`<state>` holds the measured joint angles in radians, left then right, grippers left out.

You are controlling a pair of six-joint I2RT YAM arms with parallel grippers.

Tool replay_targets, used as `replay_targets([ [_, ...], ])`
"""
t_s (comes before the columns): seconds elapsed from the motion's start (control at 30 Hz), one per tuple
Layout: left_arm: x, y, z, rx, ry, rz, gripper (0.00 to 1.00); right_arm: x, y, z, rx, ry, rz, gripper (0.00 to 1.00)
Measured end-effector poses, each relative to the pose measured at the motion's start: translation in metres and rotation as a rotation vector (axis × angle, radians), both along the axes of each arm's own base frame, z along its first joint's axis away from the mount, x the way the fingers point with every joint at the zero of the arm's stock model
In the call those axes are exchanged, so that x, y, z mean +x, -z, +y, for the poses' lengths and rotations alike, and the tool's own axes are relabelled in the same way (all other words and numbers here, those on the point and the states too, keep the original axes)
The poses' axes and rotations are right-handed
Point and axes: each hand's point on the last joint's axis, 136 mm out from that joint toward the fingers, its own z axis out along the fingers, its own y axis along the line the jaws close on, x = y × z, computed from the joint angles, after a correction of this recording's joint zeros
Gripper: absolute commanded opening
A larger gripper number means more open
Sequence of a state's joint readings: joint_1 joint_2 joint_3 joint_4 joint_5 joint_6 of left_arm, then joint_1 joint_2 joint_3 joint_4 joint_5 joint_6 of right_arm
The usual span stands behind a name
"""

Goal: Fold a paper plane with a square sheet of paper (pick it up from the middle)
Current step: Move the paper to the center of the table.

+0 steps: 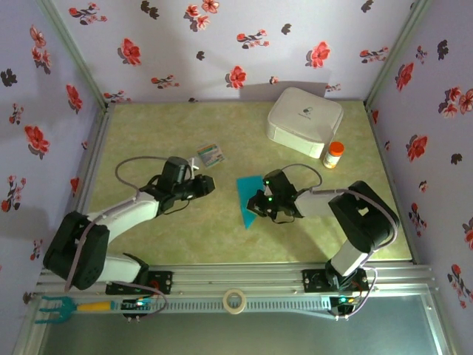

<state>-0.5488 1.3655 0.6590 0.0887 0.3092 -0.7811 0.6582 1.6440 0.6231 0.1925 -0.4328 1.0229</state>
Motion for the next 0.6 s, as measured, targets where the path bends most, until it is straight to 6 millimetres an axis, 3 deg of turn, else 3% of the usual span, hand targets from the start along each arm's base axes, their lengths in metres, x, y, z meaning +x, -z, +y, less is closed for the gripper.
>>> replay_targets([
  [0.33, 0.007, 0.011, -0.071, -0.031, 0.137, 0.071, 0.10, -0.009, -0.001, 0.013, 0.058, 0.081, 0.063, 0.10],
  [0.6, 0.008, 0.042, -0.096, -0.023, 0.176, 0.162, 0.05, -0.008, -0.001, 0.013, 0.077, 0.108, 0.073, 0.11],
])
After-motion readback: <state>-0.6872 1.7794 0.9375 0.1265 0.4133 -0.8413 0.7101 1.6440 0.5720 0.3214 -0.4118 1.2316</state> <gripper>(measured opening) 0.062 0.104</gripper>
